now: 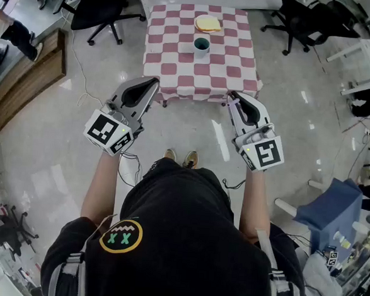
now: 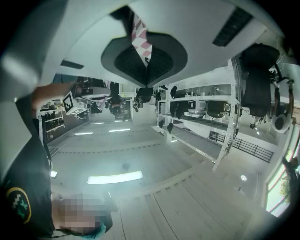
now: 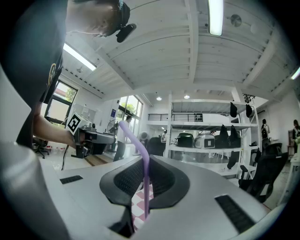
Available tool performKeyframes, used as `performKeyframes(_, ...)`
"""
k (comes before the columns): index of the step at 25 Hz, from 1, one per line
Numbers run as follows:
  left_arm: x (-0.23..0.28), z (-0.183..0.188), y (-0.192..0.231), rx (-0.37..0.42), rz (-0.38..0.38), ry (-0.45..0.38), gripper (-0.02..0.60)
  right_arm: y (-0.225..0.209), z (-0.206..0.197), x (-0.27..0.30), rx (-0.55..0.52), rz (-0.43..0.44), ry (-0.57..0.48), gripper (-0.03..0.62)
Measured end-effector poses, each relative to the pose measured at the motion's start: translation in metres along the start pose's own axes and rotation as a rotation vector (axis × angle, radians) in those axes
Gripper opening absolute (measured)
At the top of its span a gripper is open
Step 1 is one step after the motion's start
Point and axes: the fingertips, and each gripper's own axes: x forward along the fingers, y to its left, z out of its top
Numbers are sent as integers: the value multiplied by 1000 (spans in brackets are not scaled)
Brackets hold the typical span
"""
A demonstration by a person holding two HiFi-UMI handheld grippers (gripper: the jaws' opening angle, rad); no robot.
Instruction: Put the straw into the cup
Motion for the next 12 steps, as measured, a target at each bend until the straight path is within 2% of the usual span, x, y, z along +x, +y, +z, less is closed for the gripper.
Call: performKeyframes(12,9,5,0,7,-15,-6,20,-5,2,4,0,-4,1,48)
